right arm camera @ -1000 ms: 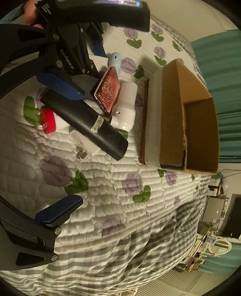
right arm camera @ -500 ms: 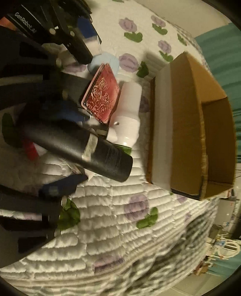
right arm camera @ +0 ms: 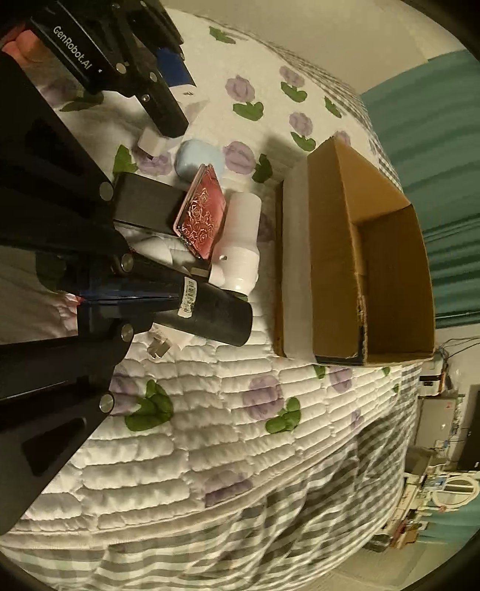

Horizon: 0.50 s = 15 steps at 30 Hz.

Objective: Organize rigid objects
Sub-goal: 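Grasp the white USB charger with left tool while right tool grasps the black cylinder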

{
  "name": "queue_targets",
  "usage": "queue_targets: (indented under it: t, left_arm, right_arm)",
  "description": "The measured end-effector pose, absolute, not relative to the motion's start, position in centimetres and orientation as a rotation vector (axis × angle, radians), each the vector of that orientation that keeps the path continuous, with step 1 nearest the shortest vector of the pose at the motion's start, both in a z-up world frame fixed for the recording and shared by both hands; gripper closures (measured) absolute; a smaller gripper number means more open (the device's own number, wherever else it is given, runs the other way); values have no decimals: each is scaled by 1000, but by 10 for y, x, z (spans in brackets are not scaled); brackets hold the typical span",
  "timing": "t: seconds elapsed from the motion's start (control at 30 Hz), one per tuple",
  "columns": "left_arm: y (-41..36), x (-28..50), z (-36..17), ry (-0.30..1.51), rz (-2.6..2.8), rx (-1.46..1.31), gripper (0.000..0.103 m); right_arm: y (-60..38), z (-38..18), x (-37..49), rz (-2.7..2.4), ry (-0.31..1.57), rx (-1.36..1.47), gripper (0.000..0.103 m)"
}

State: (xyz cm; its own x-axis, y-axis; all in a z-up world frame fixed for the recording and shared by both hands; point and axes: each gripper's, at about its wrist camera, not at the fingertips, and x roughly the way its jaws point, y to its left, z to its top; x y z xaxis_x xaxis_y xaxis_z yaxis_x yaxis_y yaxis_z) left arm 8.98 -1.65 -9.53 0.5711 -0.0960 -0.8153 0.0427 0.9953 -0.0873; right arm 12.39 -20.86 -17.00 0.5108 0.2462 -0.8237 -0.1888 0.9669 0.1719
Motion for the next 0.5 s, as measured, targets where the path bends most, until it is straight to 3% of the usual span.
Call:
queue_targets:
  t: [0.03,0.07,0.1,0.5]
  left_arm:
    - [-16,90,-96,956,-77,-57,61]
    - [-15,92,-96,953,-72,-52,61]
    - [-14,94,-97,953,-69,-44,61]
    - [1,113,-107,956,-87,-71,61]
  right_arm:
    - [-209,-172,125,259,1009,62,85]
    - [-209,-174,128,253,1017,63,67]
    - [-207,-177,131,252,1027,60,59]
    - [-185,-199,151,203,1056,-35,60]
